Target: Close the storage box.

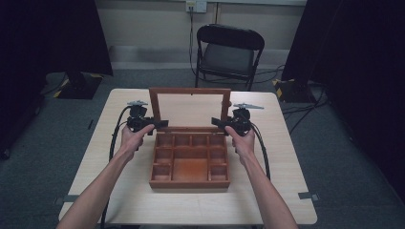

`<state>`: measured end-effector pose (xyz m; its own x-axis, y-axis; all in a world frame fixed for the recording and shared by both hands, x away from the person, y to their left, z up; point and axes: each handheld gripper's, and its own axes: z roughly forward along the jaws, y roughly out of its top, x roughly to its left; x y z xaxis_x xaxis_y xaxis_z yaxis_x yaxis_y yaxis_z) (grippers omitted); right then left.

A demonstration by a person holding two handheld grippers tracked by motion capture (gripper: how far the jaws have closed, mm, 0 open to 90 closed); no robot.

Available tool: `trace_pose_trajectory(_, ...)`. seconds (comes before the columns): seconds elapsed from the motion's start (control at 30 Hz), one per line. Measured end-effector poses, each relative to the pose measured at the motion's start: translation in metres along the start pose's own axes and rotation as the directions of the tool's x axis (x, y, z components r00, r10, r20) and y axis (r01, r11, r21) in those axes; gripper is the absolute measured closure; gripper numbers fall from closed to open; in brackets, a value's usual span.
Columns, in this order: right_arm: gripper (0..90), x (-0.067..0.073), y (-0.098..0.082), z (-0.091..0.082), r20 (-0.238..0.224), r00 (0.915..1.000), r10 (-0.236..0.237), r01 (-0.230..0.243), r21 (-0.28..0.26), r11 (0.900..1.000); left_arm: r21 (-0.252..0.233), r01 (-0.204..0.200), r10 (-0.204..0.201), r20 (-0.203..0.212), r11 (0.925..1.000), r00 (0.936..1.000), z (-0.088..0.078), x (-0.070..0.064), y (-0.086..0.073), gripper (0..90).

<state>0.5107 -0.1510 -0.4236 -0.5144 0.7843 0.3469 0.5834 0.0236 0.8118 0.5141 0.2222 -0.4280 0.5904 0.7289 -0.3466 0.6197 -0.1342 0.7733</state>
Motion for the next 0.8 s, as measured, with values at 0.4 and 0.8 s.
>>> trace_pose_trajectory(0.4, 34.8, 0.006, -0.004, -0.007, -0.008, 0.9998, 0.019, -0.019, 0.006, 1.000, 0.000, -0.014, 0.014, 0.002, 0.9999, 0.9999, -0.008, -0.006, 0.000, 44.8)
trace_pose_trajectory(0.8, 27.3, 0.011, -0.004, -0.015, -0.034, 0.9992, 0.023, -0.021, 0.047, 0.999, -0.003, -0.044, 0.044, 0.006, 0.9990, 0.9990, -0.017, -0.016, -0.002, 40.7)
